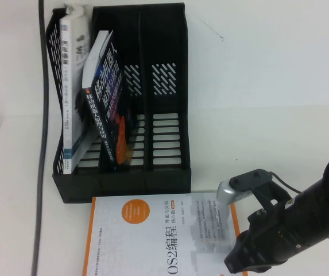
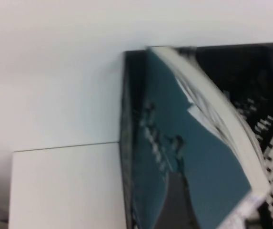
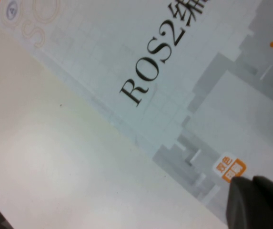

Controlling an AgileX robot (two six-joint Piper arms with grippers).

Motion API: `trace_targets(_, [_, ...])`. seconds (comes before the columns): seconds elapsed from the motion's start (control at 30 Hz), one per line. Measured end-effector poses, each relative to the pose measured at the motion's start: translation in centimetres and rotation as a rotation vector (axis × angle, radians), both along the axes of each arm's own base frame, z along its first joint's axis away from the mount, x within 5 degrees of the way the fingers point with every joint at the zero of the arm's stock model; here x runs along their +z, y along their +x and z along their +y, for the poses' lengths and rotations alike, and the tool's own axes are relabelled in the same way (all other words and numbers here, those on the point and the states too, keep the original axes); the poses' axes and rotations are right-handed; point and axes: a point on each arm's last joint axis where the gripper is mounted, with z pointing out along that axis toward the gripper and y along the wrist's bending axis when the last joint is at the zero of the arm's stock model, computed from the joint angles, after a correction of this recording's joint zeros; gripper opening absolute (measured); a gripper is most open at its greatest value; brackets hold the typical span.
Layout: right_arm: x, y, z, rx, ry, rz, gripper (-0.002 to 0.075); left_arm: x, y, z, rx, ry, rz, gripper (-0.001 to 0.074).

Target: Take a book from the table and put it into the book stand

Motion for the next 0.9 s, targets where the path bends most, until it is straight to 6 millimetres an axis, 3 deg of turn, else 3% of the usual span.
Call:
trace_targets(0.2, [0.0,0.2,0.0,-0.012,0.0,-0.02,-0.0001,0.1,-2.9,0.2,-0.052,0.0,0.023,0.0401])
trace_targets(0.37, [0.0,0.2,0.0,-0.013,0.0,-0.022,-0.0001,-1.5,-6.2,0.8,-0.049,-0.009,-0.021,0.0315])
trace_targets(0.5, [0.0,0.3,0.0,-0.017,0.0,-0.028,-0.0001,-5.7,-10.2,1.2,-0.055,-0.073,-0.08,0.0263])
trace_targets(0.67, [0.0,0.4,0.0,-0.017,-0.001,-0.036,-0.0001,-14.0,-13.7,2.0,-0.019,-0.129,-0.187,0.0234])
trace_targets(0.77, [0.0,0.4,0.0,-0.014,-0.001,-0.039,-0.0001,-17.4,-14.4,2.2,-0.008,-0.122,-0.16,0.0231])
trace_targets(0.9, [0.1,0.4,0.1,-0.024,0.01,-0.034,-0.0001,-19.5,-13.3,2.1,-0.015,-0.088,-0.121,0.0228])
